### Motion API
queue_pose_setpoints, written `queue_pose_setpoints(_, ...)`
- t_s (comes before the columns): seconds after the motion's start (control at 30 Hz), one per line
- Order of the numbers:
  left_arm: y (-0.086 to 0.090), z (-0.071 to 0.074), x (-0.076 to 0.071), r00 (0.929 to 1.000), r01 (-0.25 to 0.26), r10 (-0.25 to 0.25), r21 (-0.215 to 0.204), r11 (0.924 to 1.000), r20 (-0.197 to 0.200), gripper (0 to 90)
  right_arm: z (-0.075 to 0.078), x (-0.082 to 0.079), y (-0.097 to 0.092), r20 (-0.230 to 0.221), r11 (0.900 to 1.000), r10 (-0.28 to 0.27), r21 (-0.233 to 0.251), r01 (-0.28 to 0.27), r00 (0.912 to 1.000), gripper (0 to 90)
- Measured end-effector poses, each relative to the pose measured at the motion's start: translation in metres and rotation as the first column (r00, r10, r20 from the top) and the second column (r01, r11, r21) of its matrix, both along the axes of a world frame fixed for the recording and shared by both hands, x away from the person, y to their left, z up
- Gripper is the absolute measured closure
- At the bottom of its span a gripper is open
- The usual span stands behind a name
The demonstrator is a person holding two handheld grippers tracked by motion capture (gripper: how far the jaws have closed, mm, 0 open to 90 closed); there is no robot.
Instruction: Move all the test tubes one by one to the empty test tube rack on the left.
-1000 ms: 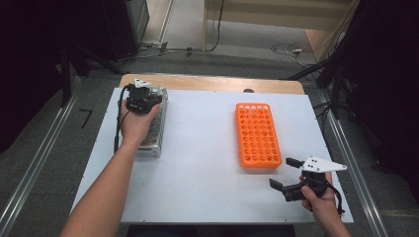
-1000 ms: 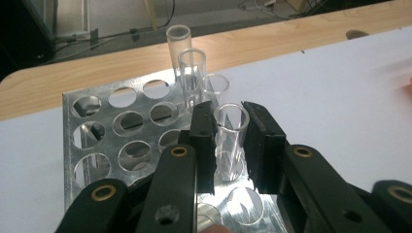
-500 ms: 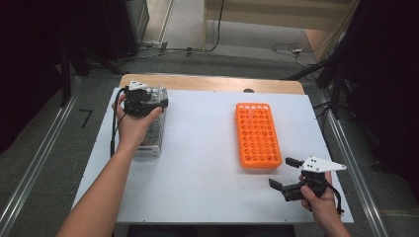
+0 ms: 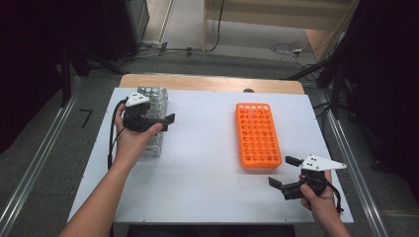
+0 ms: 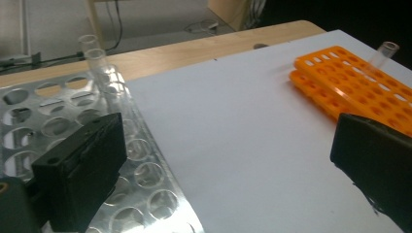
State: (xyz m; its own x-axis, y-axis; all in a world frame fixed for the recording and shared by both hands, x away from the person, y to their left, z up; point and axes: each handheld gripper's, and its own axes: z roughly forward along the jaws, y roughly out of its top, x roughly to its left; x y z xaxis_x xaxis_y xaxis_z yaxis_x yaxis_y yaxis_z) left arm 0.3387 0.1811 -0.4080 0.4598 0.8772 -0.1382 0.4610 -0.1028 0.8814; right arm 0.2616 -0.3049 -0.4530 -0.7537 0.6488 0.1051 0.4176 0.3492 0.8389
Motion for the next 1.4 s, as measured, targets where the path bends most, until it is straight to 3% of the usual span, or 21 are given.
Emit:
queue_pose_setpoints(0.77,-0.032,-0.005,-0.08,0.9911,0.107,-0.105,-0.026,0.9939,0.082,0.0,0.015,0.018,0.011,0.017,0.9998,-0.02,-0.006,0.02,0.9997,0.0)
queue_pose_setpoints(1.07,-0.038,-0.014,-0.104,0.9881,0.128,-0.123,-0.054,0.9903,0.093,0.0,0.025,0.041,0.021,0.016,0.9997,-0.026,-0.001,0.026,0.9995,0.0)
queue_pose_setpoints(1.4,-0.036,-0.022,-0.112,0.9895,0.127,-0.121,-0.072,0.9894,0.079,0.0,0.032,0.077,0.036,0.003,0.9997,-0.025,-0.001,0.025,0.9997,2.0)
